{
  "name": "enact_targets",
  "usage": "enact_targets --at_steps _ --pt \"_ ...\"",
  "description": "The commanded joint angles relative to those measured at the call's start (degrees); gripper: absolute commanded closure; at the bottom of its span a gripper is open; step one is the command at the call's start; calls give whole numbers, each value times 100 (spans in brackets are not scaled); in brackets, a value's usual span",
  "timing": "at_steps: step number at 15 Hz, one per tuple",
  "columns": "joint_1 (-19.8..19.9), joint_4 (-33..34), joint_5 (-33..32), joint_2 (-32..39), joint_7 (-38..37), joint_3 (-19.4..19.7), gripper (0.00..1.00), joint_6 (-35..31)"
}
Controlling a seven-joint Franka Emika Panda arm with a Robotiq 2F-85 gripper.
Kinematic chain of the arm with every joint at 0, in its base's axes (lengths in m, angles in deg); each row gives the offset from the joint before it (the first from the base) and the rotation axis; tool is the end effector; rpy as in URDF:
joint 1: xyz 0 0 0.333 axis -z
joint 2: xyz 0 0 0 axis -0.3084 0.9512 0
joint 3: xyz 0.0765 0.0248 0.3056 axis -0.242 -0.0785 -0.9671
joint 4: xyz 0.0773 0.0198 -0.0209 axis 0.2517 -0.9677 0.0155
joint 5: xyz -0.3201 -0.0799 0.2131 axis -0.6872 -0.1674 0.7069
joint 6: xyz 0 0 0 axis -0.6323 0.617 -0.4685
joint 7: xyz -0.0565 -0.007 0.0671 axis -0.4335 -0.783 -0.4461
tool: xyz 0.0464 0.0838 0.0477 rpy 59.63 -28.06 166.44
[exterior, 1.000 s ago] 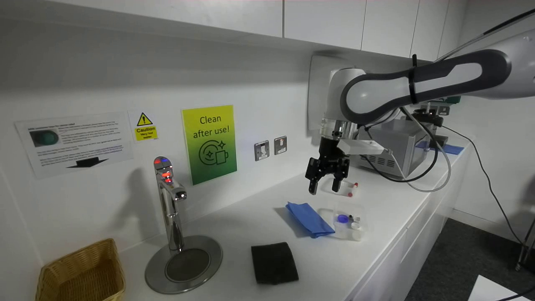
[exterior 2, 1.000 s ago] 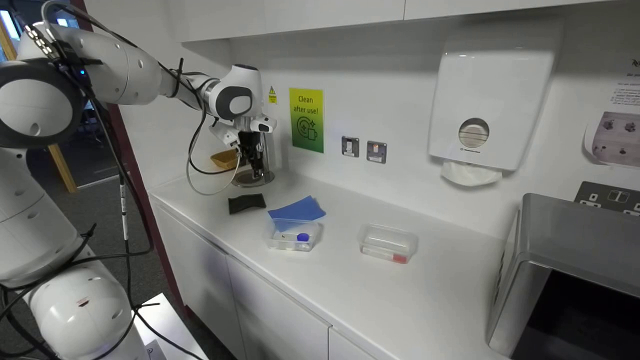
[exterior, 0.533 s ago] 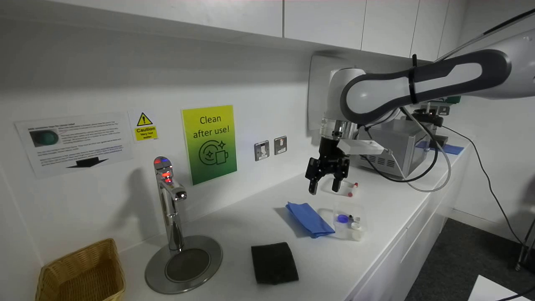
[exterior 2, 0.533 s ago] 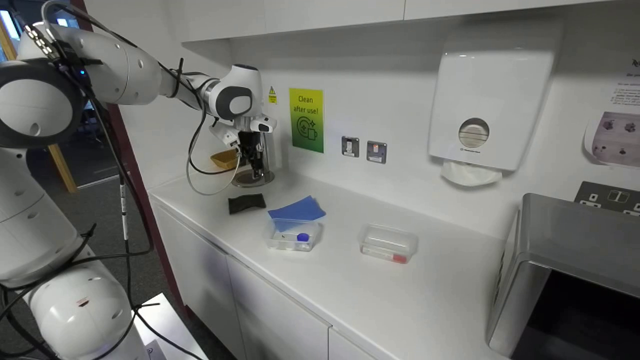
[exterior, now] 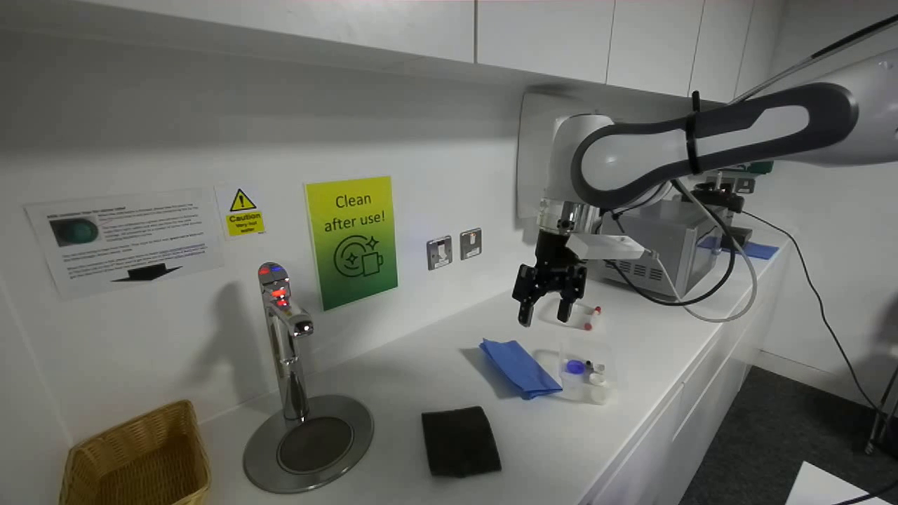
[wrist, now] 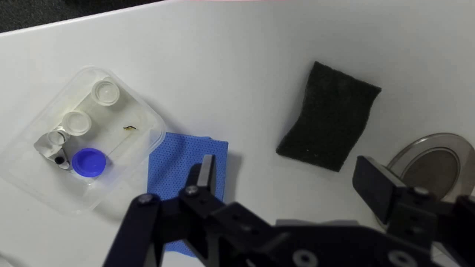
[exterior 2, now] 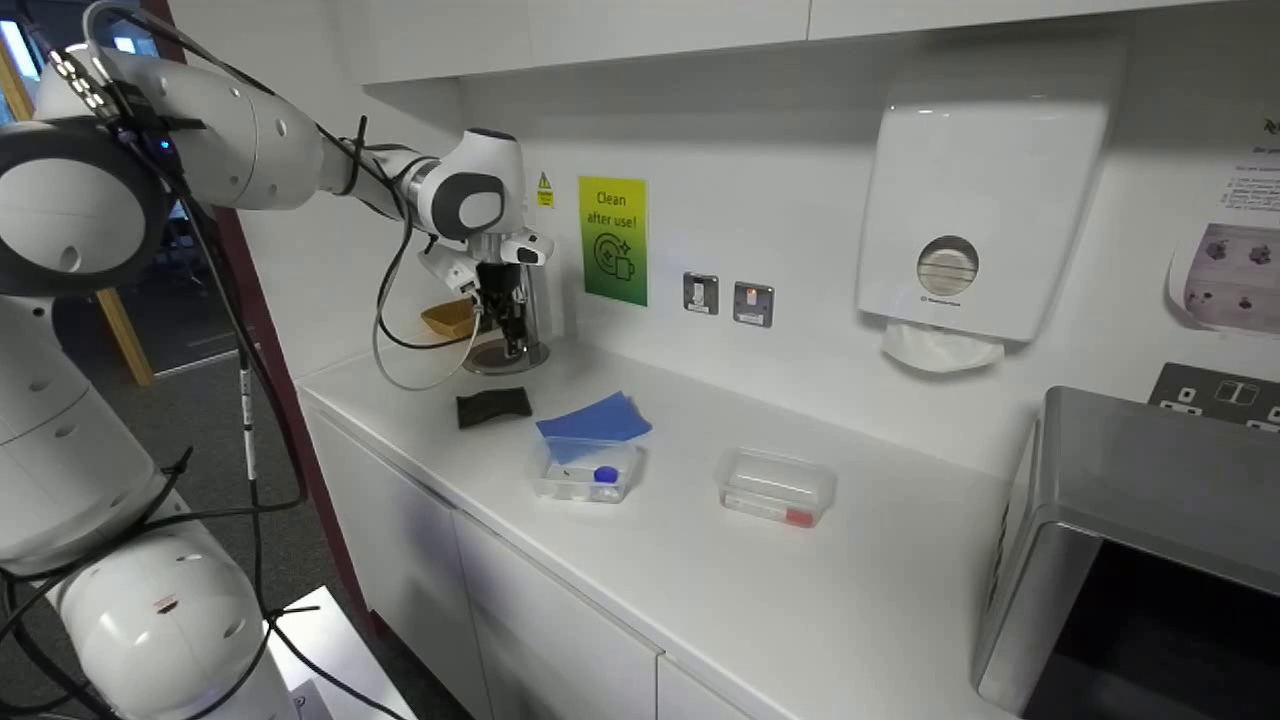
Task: Put the grey towel in the clear container on the left.
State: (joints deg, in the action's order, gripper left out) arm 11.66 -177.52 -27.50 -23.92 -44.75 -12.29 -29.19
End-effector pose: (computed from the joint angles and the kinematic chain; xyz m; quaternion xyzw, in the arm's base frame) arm 0.4950 0.1518 0.5134 -0.9931 0.0651 -0.0072 0.0976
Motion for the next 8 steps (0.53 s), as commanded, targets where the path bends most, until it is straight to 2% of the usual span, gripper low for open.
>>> enact_targets --at_steps 1,6,8 --pt "-15 9 -5 3 -3 15 0 10" --pt "-15 9 -4 3 -3 15 0 10" --pt "15 -114 142 18 -460 5 0 -337"
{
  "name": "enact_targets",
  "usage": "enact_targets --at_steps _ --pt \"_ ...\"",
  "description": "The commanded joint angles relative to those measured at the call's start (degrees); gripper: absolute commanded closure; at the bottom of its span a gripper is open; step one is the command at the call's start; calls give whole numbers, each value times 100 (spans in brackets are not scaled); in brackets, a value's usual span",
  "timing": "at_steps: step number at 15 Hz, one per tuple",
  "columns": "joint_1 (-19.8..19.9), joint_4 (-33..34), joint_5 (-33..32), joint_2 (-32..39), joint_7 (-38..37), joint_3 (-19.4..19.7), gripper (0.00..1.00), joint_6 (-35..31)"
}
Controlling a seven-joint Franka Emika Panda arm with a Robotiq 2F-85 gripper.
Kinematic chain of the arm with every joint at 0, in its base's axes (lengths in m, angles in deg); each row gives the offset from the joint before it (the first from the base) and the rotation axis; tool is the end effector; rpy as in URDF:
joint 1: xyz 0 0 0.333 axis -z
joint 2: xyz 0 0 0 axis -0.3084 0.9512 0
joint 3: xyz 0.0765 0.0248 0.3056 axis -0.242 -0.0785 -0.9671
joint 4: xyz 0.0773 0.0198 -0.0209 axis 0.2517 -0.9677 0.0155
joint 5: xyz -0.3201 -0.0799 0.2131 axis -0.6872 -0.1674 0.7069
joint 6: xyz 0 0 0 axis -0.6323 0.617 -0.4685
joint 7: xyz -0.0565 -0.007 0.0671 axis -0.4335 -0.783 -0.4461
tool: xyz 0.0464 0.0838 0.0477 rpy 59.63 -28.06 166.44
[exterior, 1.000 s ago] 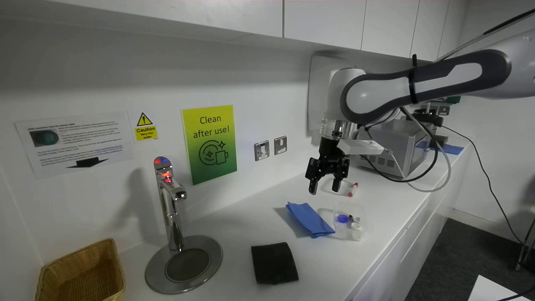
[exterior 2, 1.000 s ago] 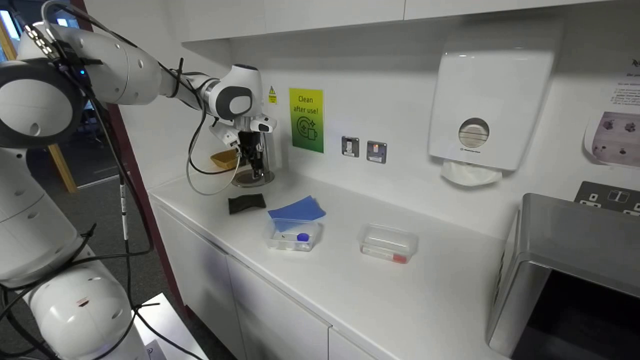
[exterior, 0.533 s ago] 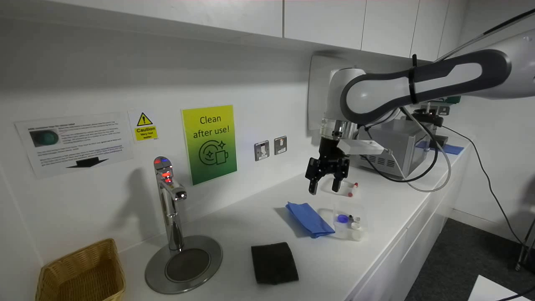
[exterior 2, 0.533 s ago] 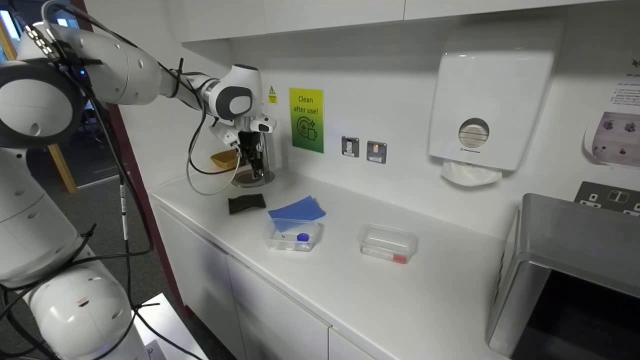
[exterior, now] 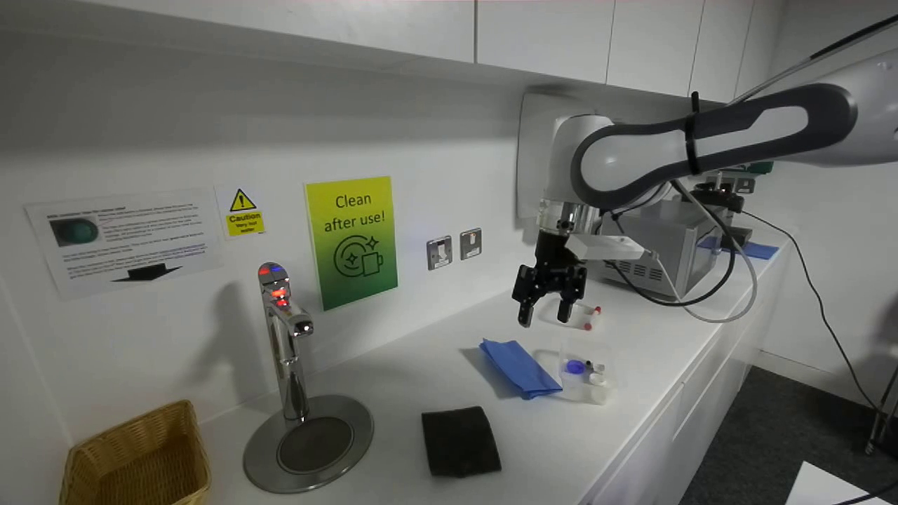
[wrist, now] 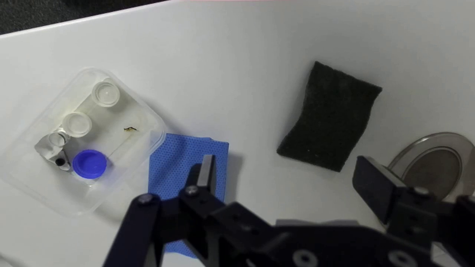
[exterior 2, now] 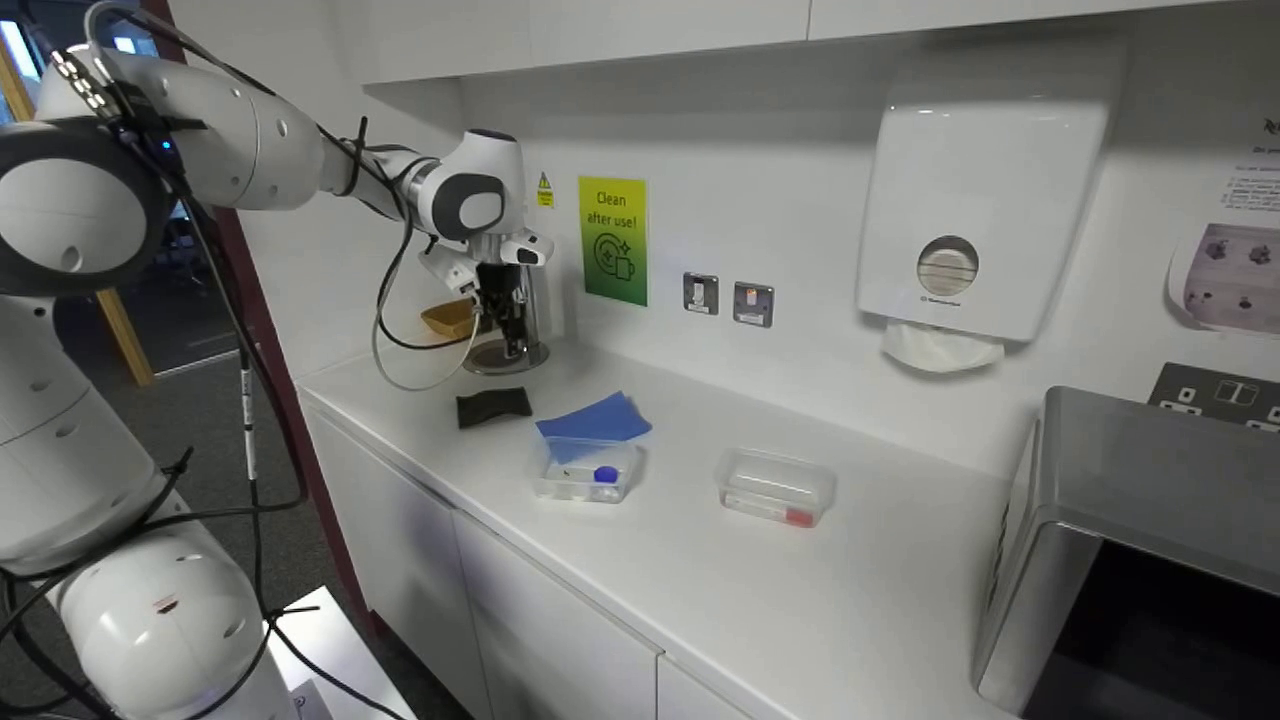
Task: Put the grey towel in the clear container on the left.
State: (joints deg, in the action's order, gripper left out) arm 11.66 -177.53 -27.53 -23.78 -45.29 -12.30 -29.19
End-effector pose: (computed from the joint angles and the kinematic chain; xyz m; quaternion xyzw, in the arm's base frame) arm 0.4954 0.1519 0.5121 -0.9928 0.0698 -0.0055 0.0972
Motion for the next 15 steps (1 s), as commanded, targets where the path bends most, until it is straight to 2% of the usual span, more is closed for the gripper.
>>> enact_targets --at_steps 1,8,11,15 --pt "34 -166 220 52 -747 -1 0 -580" --pt "-29 -509 200 789 -2511 -40 0 -2462" --pt "-160 -621 363 1030 -2554 -68 0 -3088" --pt "-341 -874 616 977 -2120 -191 0 -3579"
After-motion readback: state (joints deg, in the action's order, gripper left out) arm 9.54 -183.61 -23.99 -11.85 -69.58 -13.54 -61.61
